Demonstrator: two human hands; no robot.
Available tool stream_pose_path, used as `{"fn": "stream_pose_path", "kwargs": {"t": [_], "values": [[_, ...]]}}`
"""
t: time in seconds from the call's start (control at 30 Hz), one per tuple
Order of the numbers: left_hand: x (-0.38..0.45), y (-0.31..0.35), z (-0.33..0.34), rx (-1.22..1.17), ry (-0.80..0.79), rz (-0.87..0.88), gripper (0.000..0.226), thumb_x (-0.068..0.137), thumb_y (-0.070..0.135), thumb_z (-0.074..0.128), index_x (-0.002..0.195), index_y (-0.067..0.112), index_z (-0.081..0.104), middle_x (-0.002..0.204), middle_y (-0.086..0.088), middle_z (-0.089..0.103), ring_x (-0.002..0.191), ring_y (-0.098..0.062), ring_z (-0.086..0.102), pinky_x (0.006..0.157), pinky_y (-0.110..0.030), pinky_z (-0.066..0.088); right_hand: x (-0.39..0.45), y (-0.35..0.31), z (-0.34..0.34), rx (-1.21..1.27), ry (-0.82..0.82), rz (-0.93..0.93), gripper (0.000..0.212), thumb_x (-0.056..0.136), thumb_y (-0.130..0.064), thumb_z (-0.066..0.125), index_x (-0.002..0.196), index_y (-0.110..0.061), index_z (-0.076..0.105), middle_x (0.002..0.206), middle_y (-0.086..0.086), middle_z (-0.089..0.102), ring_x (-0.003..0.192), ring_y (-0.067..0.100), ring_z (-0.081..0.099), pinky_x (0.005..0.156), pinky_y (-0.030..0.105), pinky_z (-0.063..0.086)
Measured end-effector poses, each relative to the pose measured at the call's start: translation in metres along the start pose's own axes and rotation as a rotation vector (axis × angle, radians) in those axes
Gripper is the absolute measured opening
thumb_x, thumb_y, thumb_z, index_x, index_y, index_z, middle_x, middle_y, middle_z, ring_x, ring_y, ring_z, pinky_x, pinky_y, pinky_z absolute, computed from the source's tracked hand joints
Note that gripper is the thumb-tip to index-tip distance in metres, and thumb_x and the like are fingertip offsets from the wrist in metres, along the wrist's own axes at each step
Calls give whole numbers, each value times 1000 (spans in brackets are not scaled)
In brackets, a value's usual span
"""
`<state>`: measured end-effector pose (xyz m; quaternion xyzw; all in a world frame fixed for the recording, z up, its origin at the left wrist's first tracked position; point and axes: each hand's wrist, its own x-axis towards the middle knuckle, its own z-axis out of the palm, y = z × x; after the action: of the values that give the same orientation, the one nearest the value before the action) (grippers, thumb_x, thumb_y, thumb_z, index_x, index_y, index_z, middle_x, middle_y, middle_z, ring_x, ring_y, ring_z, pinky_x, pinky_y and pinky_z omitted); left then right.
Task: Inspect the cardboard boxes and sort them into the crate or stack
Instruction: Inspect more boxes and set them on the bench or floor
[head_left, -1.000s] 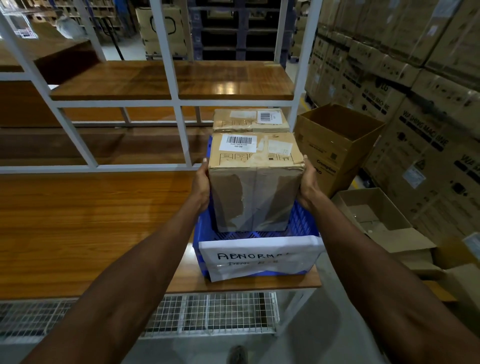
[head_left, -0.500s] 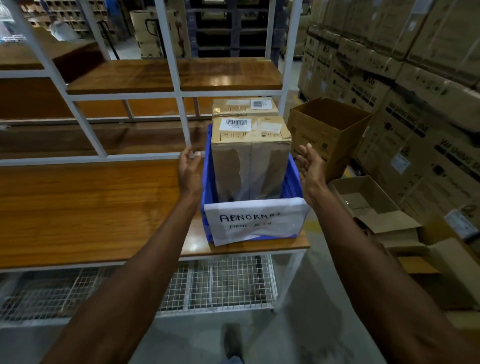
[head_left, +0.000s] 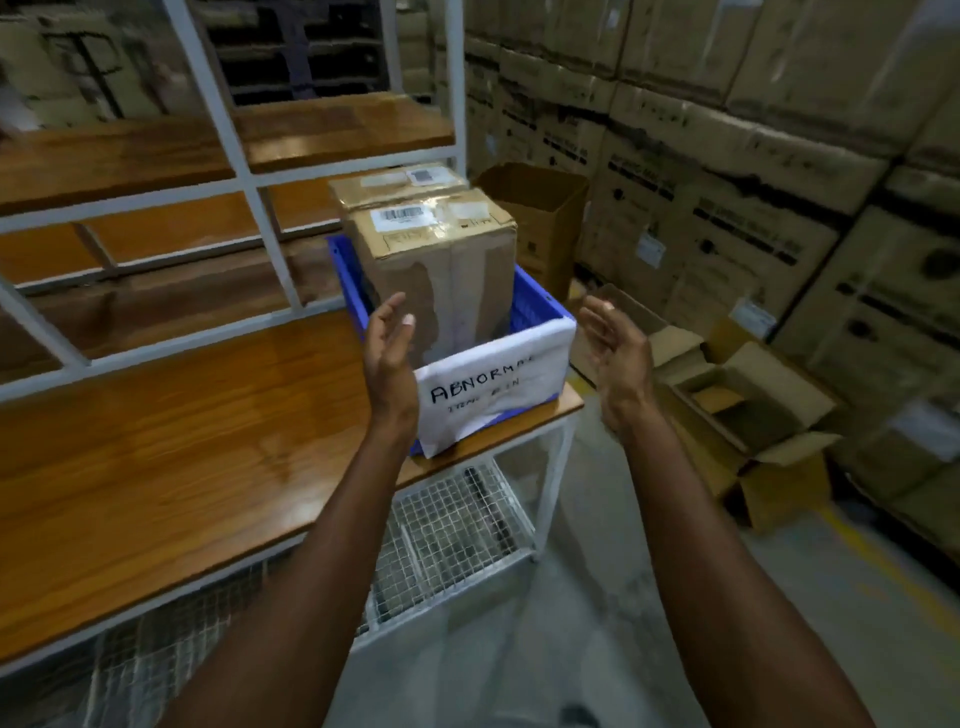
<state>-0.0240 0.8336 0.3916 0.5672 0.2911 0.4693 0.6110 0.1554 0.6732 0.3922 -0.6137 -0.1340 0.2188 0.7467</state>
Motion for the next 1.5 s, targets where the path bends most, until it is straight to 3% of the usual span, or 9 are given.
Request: {"fn": "stream_pose_path", "kwargs": {"t": [0.07, 0.17, 0.33, 0.5, 0.63, 0.87, 1.0, 1.17, 1.5], "values": [[-17, -4, -16, -10, -65, -43, 36, 94, 35, 57, 128, 26, 63, 130, -7, 64, 115, -32, 63, 90, -40, 49, -42, 12, -4, 20, 112, 24, 33, 98, -41, 56, 117, -23, 78, 119, -7, 75, 102, 7, 65, 82, 29, 46], [-51, -14, -32, -11, -176, -120, 36, 96, 31, 55, 126, 15, 65, 122, -3, 67, 96, -23, 66, 83, -34, 52, -106, 41, -20, 47, 272, 98, 31, 86, -46, 64, 101, -26, 81, 116, -5, 77, 112, 18, 67, 86, 35, 47], [-122, -48, -42, 23, -451, -355, 17, 105, 19, 53, 113, 17, 68, 112, 1, 71, 83, -17, 67, 74, -23, 53, -217, 109, -68, -6, 522, 309, 22, 102, -35, 59, 106, -22, 77, 112, -2, 76, 110, 25, 68, 97, 43, 51], [-201, -100, -58, 149, -717, -700, 22, 104, 27, 53, 113, 15, 69, 107, -4, 66, 69, -14, 65, 67, -27, 48, -339, 181, -126, 43, 709, 506, 23, 102, -32, 58, 108, -16, 73, 118, 6, 75, 97, 26, 69, 70, 31, 46], [-271, -128, -77, 296, -897, -929, 19, 103, 27, 50, 102, 20, 68, 113, -3, 64, 76, -19, 63, 70, -29, 46, -444, 219, -152, 101, 881, 625, 13, 99, -23, 59, 98, -17, 70, 104, 6, 70, 73, 19, 60, 57, 26, 36], [-415, -157, -115, 536, -1085, -1129, 27, 104, 37, 49, 111, 19, 68, 124, -6, 66, 94, -27, 66, 84, -36, 48, -641, 263, -189, 268, 1068, 834, 20, 101, -24, 60, 110, -10, 71, 121, 11, 72, 103, 32, 68, 82, 32, 44], [-489, -157, -126, 611, -1217, -1165, 34, 106, 37, 47, 125, 14, 63, 127, -7, 64, 105, -31, 64, 96, -40, 46, -755, 280, -209, 351, 1189, 858, 19, 98, -24, 63, 104, -8, 72, 121, 14, 73, 98, 31, 66, 82, 34, 46], [-539, -160, -118, 687, -1290, -1155, 34, 106, 37, 48, 125, 15, 64, 126, -6, 66, 103, -28, 65, 94, -38, 47, -837, 286, -236, 407, 1254, 909, 22, 101, -29, 60, 102, -10, 71, 124, 14, 71, 101, 32, 65, 71, 32, 45], [-566, -195, 3, 860, -1449, -929, 29, 103, 36, 55, 120, 18, 71, 118, -6, 72, 91, -28, 67, 76, -33, 49, -791, 265, -351, 306, 1207, 865, 20, 101, -23, 63, 115, -10, 67, 125, 17, 69, 101, 33, 65, 77, 35, 49]]}}
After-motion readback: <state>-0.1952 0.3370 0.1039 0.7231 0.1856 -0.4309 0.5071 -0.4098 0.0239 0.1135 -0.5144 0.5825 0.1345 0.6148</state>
